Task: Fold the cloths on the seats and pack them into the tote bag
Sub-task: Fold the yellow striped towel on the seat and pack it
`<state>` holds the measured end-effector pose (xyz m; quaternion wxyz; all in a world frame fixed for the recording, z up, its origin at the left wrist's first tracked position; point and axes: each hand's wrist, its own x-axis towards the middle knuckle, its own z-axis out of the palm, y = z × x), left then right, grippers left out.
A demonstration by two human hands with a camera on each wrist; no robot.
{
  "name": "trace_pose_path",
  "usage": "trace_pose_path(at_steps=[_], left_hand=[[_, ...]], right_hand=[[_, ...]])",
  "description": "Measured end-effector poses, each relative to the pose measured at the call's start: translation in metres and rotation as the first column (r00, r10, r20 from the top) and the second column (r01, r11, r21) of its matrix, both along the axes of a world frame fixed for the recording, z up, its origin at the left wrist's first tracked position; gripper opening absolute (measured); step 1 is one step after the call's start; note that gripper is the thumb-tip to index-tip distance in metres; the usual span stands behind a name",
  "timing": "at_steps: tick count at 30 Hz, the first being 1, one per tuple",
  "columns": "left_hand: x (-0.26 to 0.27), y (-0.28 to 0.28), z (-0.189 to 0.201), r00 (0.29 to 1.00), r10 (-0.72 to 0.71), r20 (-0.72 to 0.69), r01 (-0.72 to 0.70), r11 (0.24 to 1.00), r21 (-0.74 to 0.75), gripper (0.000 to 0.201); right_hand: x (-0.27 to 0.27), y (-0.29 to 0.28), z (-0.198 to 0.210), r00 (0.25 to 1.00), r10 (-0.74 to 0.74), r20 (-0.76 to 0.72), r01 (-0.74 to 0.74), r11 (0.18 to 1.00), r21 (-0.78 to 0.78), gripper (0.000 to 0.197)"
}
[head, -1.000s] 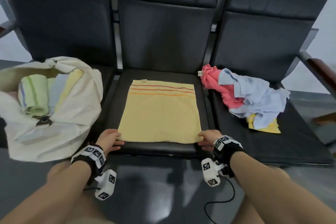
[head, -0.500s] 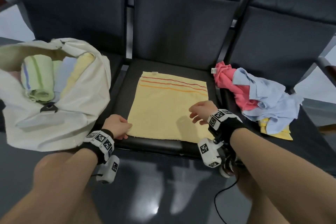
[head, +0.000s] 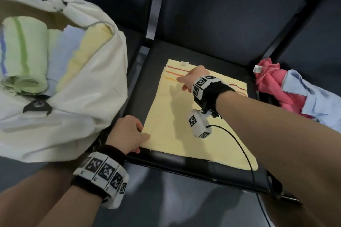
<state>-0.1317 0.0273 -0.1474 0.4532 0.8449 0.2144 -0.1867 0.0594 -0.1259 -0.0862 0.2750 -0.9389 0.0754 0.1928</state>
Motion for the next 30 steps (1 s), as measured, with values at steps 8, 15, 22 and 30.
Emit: trace_pose_path(at_steps=[8, 15, 22, 30], left_hand=[[-0.005, 0.007, 0.0, 0.981, -0.19, -0.023, 0.19, 0.948, 0.257, 0.035], [-0.004, 0.013, -0.003, 0.983, -0.182, 0.031, 0.167, 0.949, 0.269, 0.045], [0.0, 0.012, 0.012, 0.987, -0.116, 0.114, 0.115, 0.993, 0.014, 0.045], [0.01, -0.026, 0.049, 0.966, -0.118, 0.229, 0.198, 0.91, -0.365, 0.024]], right_hand=[[0.033, 0.044, -0.035, 0.992, 0.122, -0.021, -0.123, 0.965, -0.23, 0.057], [0.04, 0.081, -0.045, 0.985, 0.166, 0.052, -0.145, 0.948, -0.282, 0.044], [0.037, 0.078, -0.027, 0.983, 0.173, -0.069, -0.174, 0.985, -0.017, 0.039], [0.035, 0.034, 0.02, 0.989, -0.054, -0.135, 0.084, 0.97, 0.228, 0.035]])
